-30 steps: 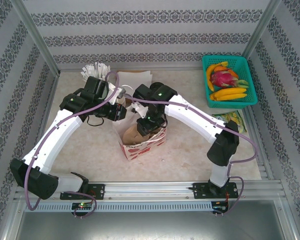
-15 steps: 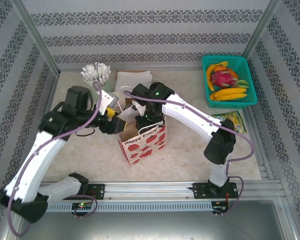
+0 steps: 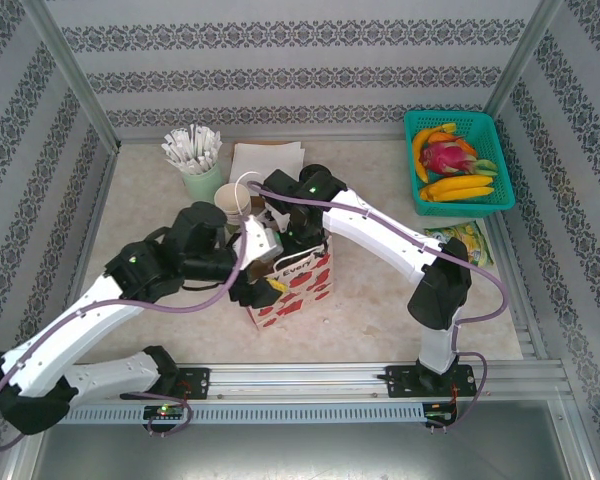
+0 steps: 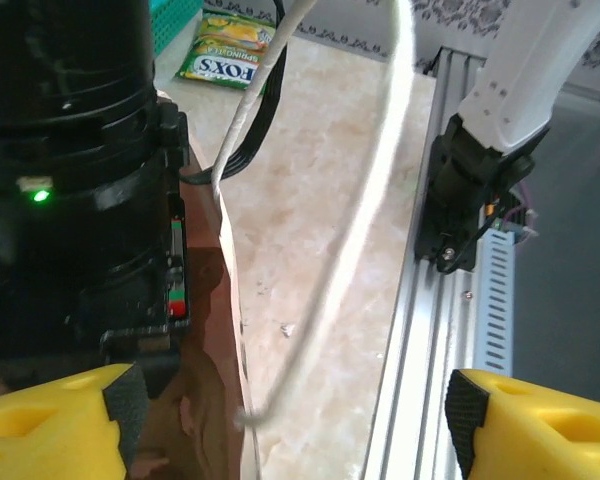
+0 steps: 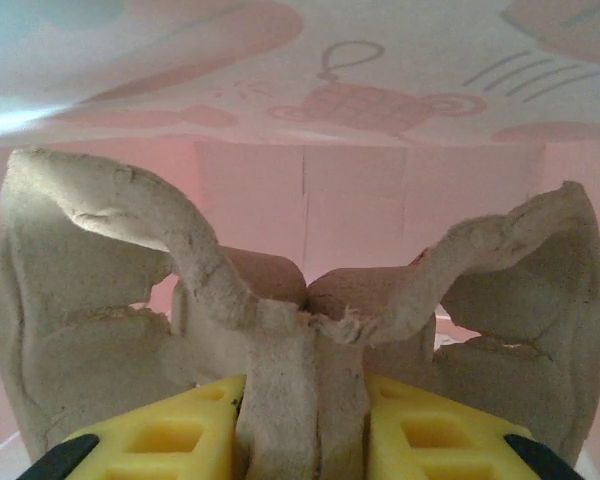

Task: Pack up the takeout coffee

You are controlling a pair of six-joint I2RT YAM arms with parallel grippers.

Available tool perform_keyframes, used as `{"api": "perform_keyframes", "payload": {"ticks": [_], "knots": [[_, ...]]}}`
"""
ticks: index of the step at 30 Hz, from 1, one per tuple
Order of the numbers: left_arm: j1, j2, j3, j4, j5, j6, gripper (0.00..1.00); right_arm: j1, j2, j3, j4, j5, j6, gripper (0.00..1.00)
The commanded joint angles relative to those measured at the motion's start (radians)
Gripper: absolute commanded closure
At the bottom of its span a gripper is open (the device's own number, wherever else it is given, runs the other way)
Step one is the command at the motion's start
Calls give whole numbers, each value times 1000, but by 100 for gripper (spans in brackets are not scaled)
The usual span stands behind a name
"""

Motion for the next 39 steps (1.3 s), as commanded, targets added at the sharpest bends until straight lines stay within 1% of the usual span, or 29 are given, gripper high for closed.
{"api": "perform_keyframes", "payload": {"ticks": [1,2,6,9,12,15,22,27,32,36,37,38,39], "knots": [[-53,27,7,98,-95,76,29,12,-24,-15,-4,20,34,68],[-60,38,10,106,-84,81,38,12,-25,-17,-5,21,38,68],[-74,44,7,143,18,84,66,12,-20,-17,-8,27,73,68],[-110,38,13,123,56,116,76,9,-3,-5,-28,23,118,68],[-143,62,33,63,69,151,81,9,11,-10,-31,15,153,68],[-150,77,46,34,80,155,81,9,16,-22,-26,23,169,68],[-151,44,22,66,99,165,80,9,40,-22,-31,32,193,68],[-151,47,27,75,128,175,80,12,65,-28,-23,60,201,68],[-150,18,15,82,126,206,80,16,58,-57,-7,83,185,68],[-148,-24,-9,105,92,200,81,18,47,-69,8,97,161,68],[-148,-39,-19,127,52,179,74,21,43,-70,13,100,155,68],[-148,-58,-36,161,-15,147,62,21,36,-74,20,102,148,68],[-148,-76,-51,182,-81,127,58,24,28,-78,31,103,139,68]]}}
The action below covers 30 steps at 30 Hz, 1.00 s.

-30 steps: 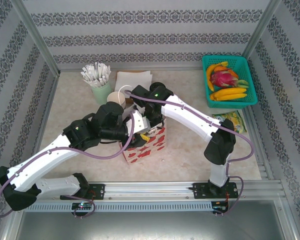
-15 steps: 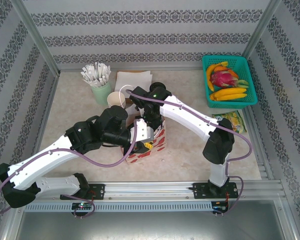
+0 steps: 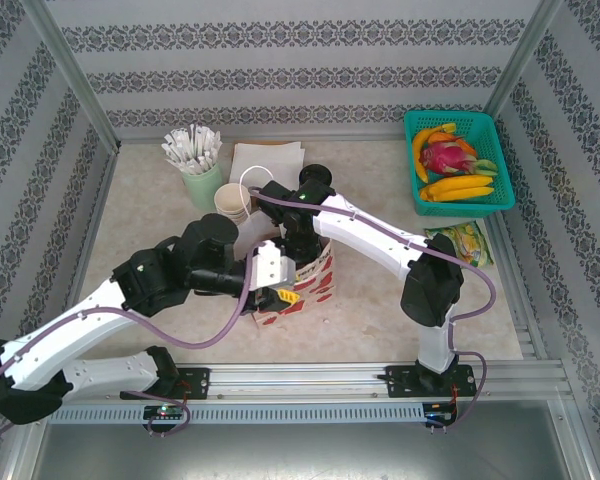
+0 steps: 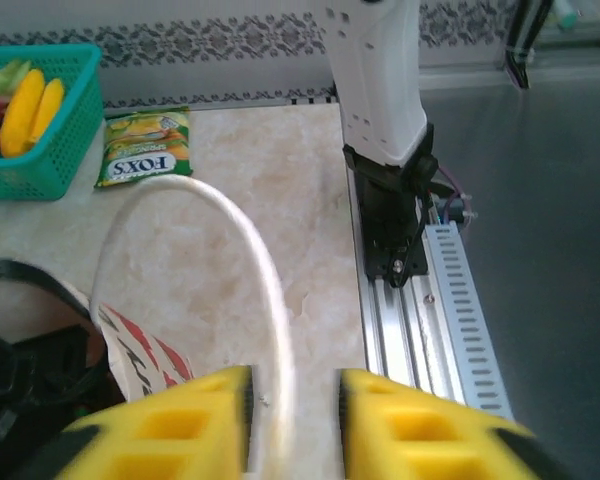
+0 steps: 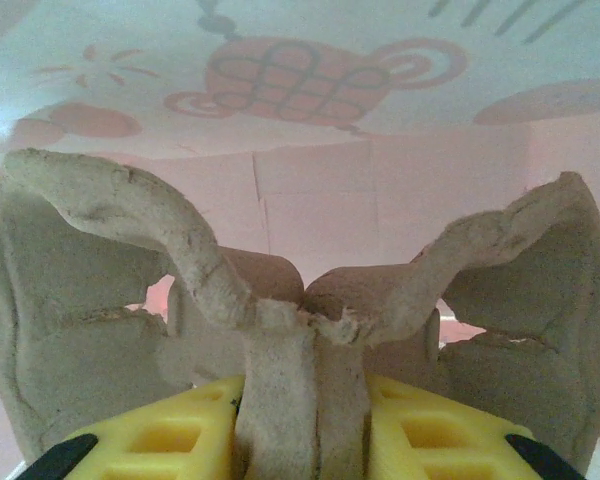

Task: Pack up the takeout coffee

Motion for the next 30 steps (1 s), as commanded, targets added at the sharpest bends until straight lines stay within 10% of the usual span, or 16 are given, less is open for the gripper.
{"api": "perform_keyframes", "payload": {"ticks": [1,5,13,22,30], "knots": [[-8,-68,-48,90,-192,-54,47,17,-24,-25,18,41,-33,68],[96,-240,-128,187,-275,-216,1,21,-58,-65,66,55,-64,68],[359,-263,-30,-70,-580,-606,0,22,-72,-104,111,53,-82,68],[685,-86,-17,-73,-119,-746,4,23,-74,-118,135,49,-85,68],[736,139,83,29,209,-633,8,24,-74,-128,147,54,-71,67]]}}
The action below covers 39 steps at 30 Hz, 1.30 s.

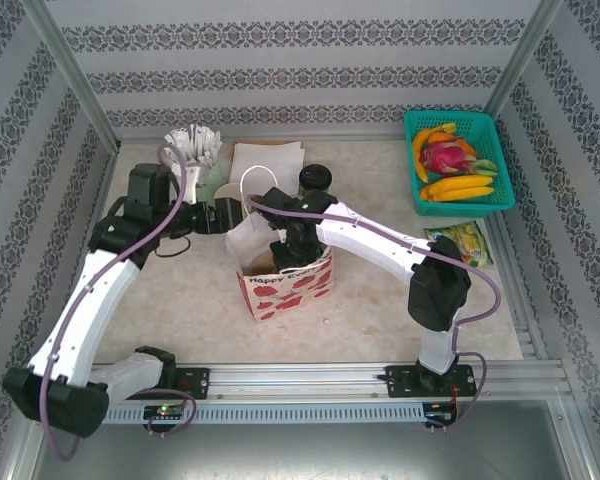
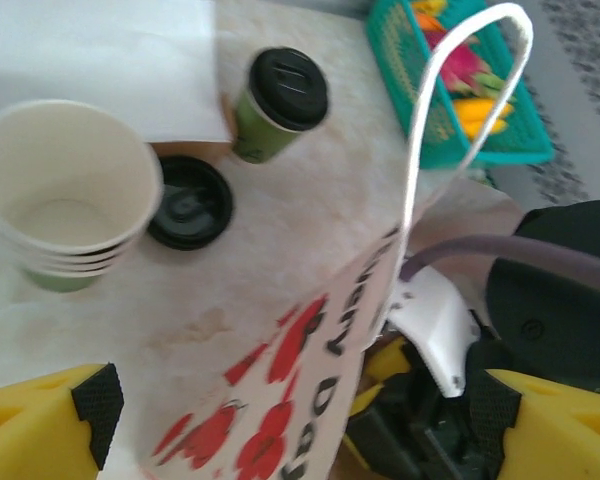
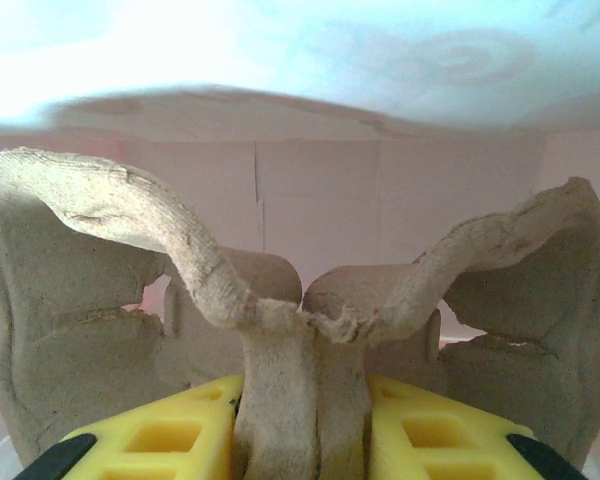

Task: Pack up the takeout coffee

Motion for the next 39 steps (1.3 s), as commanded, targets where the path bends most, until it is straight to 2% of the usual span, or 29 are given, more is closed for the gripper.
{"api": "perform_keyframes", "payload": {"ticks": [1,4,8,11,15,21,25,30,39], "knots": [[10,43,76,61,164,52,9,11,-25,-11,8,19,4,67],[13,107,117,56,143,59,18,12,-31,-15,21,13,6,67],[12,184,169,61,169,89,49,13,-34,-12,28,11,3,67],[13,231,209,45,166,109,60,13,-37,-10,34,9,-1,67],[13,256,240,41,172,111,82,13,-43,-25,44,30,-2,68],[12,234,213,52,163,59,99,13,-31,-56,62,100,55,67],[12,206,196,33,95,38,100,20,-35,-91,102,126,62,66],[13,171,171,48,73,27,100,23,-26,-124,136,133,32,65],[12,223,244,-29,63,18,100,26,13,-140,127,155,-10,64]]}}
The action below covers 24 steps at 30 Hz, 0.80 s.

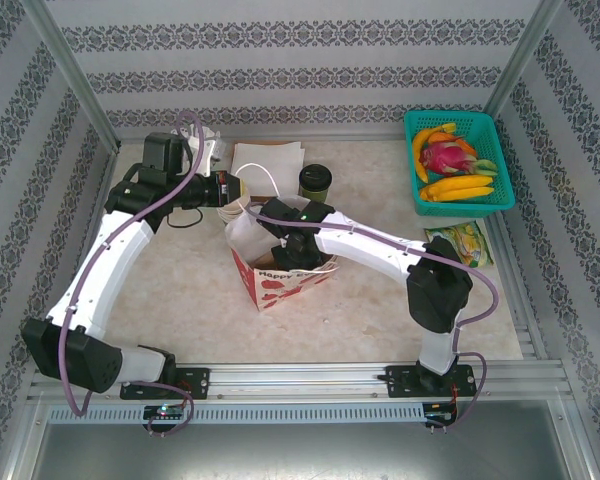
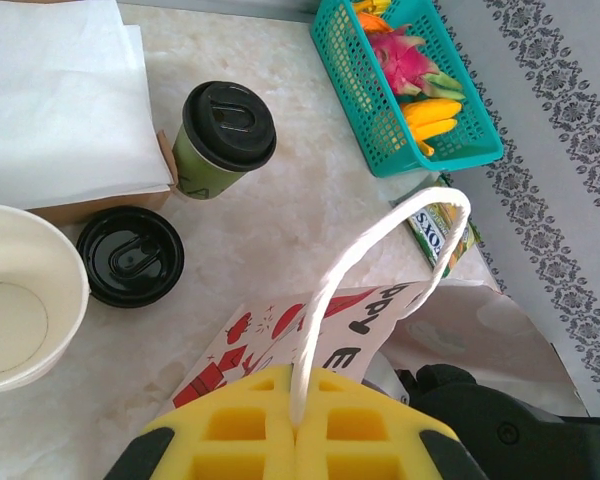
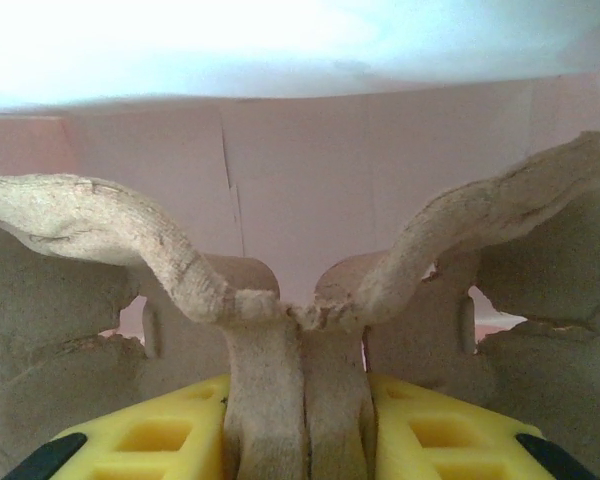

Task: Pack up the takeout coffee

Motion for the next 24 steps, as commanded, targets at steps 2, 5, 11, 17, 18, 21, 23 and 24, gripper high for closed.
{"api": "perform_keyframes", "payload": {"ticks": [2,5,11,17,18,21,23,24], "knots": [[11,13,46,-33,-38,-24,100,15,30,-32,-4,43,-34,63],[11,17,59,-41,-98,-43,100,16,43,-43,-11,37,-52,63],[11,25,75,-31,-150,-44,100,21,39,-64,-66,-5,-20,63],[11,54,73,-25,-94,-66,100,22,51,-95,12,6,60,58],[10,57,72,-30,-90,-70,100,22,52,-97,28,8,67,57],[11,63,62,-36,-75,-71,100,22,57,-98,59,26,75,53],[11,63,57,-40,-69,-65,100,23,55,-91,57,35,72,49],[11,62,57,-40,-64,-60,100,22,50,-87,55,37,68,47]]}}
